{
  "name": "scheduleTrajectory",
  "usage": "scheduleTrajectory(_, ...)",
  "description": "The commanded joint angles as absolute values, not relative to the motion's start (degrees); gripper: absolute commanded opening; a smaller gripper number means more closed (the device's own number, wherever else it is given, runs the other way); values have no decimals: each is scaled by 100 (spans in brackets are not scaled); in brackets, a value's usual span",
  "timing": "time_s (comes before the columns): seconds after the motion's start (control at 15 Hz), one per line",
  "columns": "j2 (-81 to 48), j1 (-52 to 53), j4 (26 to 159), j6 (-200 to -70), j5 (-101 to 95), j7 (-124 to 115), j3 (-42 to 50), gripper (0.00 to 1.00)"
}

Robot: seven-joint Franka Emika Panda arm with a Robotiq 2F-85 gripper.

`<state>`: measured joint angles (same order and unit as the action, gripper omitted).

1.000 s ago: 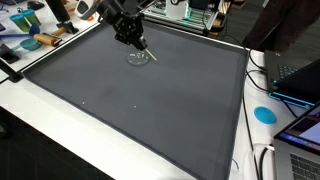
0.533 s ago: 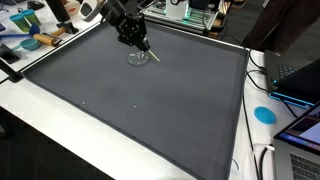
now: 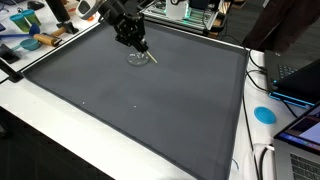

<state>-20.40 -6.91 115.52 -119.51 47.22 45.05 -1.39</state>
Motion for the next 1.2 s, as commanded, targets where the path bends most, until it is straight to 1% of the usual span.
scheduleTrajectory(0.0,-1884,-587,11670,-12166,4384,4210,-58,3)
scheduleTrajectory(1.13,-852,-426,11881,-12371,1586,2011,-23,3)
